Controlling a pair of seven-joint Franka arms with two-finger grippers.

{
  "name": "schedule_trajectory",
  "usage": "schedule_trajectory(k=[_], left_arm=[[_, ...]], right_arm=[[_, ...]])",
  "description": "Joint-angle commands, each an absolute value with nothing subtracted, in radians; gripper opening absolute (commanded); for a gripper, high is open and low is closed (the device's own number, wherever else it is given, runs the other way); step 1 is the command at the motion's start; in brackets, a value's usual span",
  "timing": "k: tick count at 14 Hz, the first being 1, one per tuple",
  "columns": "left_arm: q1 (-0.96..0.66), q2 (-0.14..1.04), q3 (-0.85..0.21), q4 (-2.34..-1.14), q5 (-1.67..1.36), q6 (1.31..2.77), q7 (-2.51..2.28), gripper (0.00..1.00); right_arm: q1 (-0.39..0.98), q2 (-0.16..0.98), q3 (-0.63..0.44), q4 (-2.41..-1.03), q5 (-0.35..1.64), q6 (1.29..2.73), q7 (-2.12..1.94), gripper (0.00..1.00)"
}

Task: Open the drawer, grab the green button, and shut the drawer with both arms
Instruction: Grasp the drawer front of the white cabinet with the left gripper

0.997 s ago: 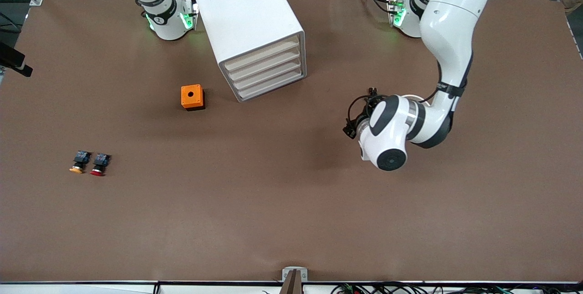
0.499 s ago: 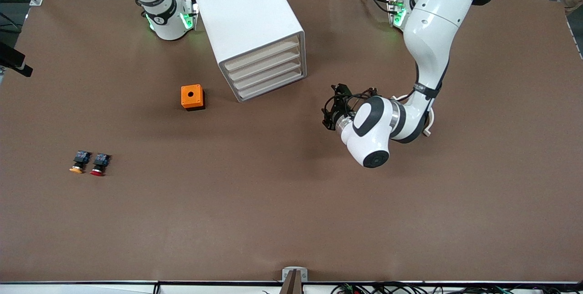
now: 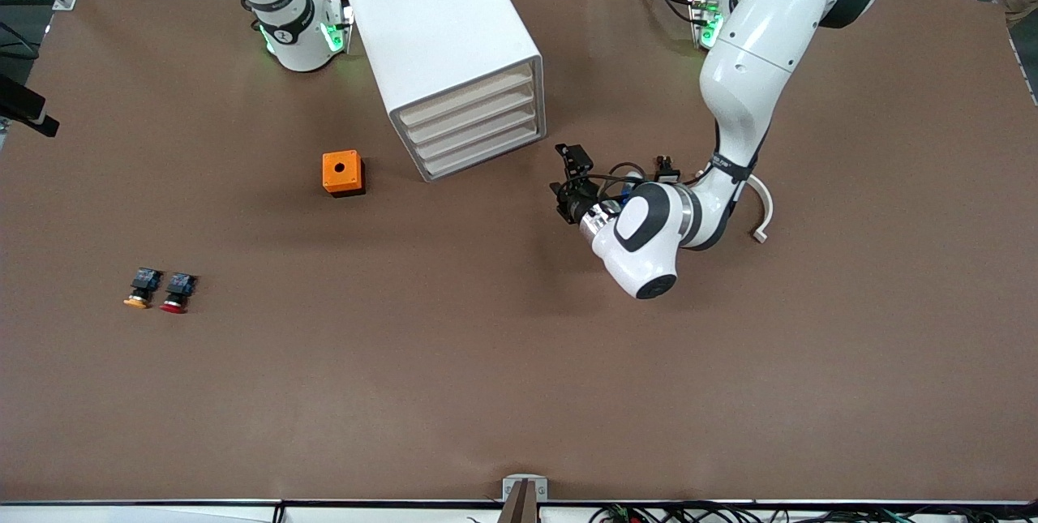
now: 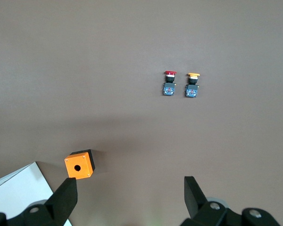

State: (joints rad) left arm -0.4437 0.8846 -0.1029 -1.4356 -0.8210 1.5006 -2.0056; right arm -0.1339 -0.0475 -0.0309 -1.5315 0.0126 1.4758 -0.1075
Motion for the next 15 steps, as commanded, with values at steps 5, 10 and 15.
schedule_trajectory(k=[5,10,15], left_arm=[[-0.498,0.911,-0.1,-1.405,-0.857,1.466,-2.068,0.76],[-0.525,0.936,-0.1,-1.408,-0.91,1.466,-2.065,0.6],[-0.569,0.956,-0.101,-1.41,-0.934,1.466,-2.062,0.6]], right_arm=[[-0.137,-0.066,-0.035,-1.548,0.048,1.476,-0.097,1.0],[-0.135,-0.064,-0.037,-1.542,0.041,1.477,-0.1,1.0],[-0.137,-0.063,-0.037,-1.534,0.035,1.476,-0.112,1.0]])
